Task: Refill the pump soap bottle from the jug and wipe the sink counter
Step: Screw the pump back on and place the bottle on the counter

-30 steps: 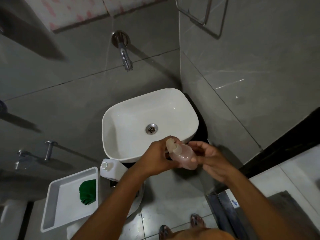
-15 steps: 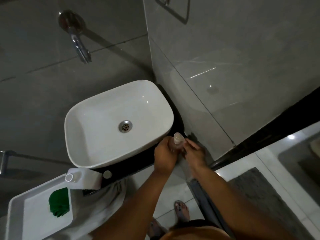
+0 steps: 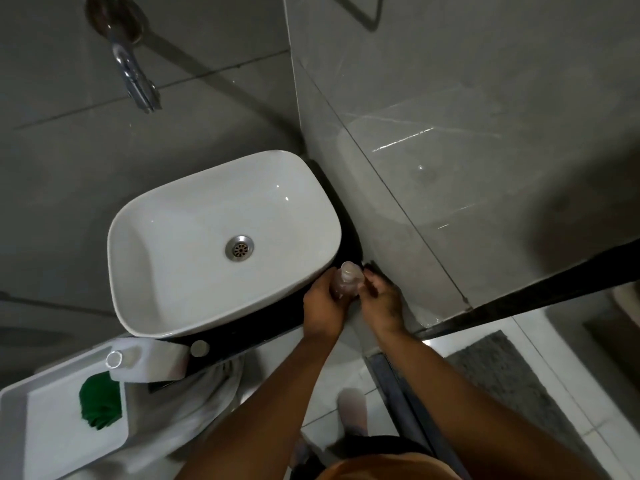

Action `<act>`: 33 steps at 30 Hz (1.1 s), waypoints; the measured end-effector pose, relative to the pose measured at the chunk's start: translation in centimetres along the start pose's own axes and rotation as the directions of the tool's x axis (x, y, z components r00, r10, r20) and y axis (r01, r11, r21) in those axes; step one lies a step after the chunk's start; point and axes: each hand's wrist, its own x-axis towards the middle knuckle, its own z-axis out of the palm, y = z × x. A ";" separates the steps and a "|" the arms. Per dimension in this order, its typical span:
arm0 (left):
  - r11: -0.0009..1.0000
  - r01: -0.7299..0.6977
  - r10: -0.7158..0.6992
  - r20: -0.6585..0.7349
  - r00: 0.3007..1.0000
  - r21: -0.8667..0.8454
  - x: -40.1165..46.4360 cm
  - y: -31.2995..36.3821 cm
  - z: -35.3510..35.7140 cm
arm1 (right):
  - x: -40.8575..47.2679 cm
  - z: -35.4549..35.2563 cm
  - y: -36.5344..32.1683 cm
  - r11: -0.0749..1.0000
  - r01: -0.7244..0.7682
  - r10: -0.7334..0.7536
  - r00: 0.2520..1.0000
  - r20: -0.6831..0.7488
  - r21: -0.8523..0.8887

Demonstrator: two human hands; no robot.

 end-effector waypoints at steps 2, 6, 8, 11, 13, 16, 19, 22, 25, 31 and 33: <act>1.000 0.008 -0.008 0.007 1.000 -0.026 0.1 -0.1 0.1 | -1.2 -0.6 -0.6 0.976 0.168 -0.172 0.985 -0.017 -0.140; 0.991 0.058 -0.051 0.057 0.997 -0.123 0.4 -0.3 0.0 | -2.6 -1.7 -1.9 0.925 0.292 -0.291 0.956 0.042 -0.245; 0.990 0.061 -0.052 0.069 0.996 -0.127 0.4 -0.5 -0.1 | -2.2 -1.9 -2.8 0.870 0.385 -0.392 0.919 0.041 -0.309; 0.987 0.080 -0.070 0.077 0.995 -0.142 0.3 -0.6 -0.2 | -1.3 -2.2 -3.8 0.802 0.460 -0.493 0.870 0.013 -0.381; 0.976 0.115 -0.097 0.103 0.990 -0.184 0.3 -0.3 -0.2 | -1.1 -2.4 -3.9 0.806 0.461 -0.494 0.869 0.006 -0.372; 0.981 0.100 -0.084 0.101 0.991 -0.167 0.3 0.3 -0.5 | -1.2 -2.2 -3.9 0.816 0.481 -0.509 0.861 -0.004 -0.322; 0.999 0.001 -0.003 0.058 0.998 0.038 0.5 0.1 -0.6 | -1.4 -1.8 -3.9 0.821 0.483 -0.517 0.855 -0.038 -0.305; 0.996 -0.024 0.020 0.049 0.999 0.086 0.6 0.1 -0.7 | -1.4 -1.7 -4.0 0.840 0.470 -0.500 0.865 -0.050 -0.270; 0.997 -0.018 0.015 0.033 0.999 0.081 0.6 -0.1 -0.6 | -1.5 -1.9 -4.0 0.860 0.465 -0.481 0.876 -0.029 -0.212; 0.990 0.092 -0.087 0.052 0.995 -0.103 -0.2 -0.7 -0.9 | -2.1 -2.4 -3.2 0.907 0.370 -0.390 0.918 -0.071 -0.201; 0.991 0.103 -0.102 0.015 0.995 -0.088 -1.1 -1.2 -1.8 | -2.6 -2.7 -3.1 0.897 0.392 -0.418 0.902 -0.103 -0.206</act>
